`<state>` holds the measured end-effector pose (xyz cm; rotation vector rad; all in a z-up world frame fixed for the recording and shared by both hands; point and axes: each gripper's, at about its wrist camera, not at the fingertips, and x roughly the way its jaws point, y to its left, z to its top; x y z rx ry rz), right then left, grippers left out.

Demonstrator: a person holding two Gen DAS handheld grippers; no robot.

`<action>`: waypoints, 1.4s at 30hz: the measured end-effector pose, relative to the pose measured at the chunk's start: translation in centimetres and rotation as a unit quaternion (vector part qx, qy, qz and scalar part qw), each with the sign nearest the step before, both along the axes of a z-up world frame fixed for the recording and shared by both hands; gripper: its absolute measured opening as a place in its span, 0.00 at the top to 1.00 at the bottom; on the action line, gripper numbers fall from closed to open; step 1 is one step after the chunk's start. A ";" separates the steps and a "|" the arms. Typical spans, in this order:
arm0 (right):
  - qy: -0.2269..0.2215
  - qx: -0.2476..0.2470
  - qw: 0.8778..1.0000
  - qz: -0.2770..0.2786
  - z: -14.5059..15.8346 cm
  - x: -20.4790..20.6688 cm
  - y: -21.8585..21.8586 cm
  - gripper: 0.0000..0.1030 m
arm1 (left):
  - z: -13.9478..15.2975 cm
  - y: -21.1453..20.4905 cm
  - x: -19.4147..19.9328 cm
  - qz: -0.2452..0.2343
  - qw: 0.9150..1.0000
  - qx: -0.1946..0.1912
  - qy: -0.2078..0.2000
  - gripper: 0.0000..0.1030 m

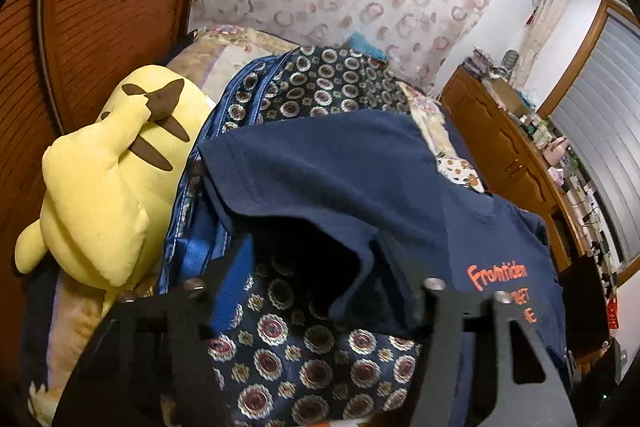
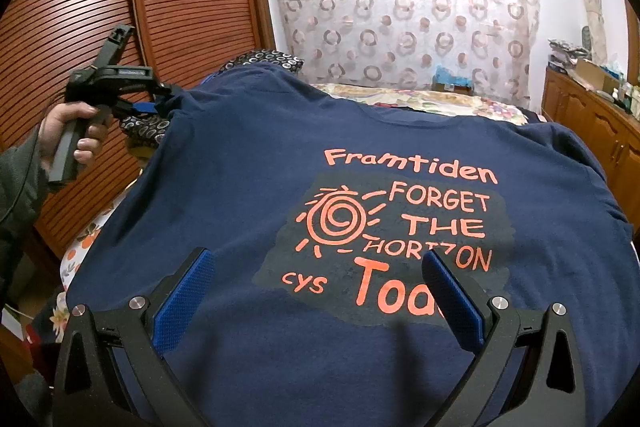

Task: Fold small clothes
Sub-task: 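Grasp the sleeve nearest the left tool and fold it onto the shirt back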

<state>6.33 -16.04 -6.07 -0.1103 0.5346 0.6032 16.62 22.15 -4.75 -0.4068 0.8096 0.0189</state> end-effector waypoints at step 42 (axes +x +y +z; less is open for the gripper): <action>0.013 0.010 1.000 0.010 -0.3 0.8 -0.6 0.00 | 1.6 -14.8 -6.4 -0.103 0.978 0.150 -0.106 0.24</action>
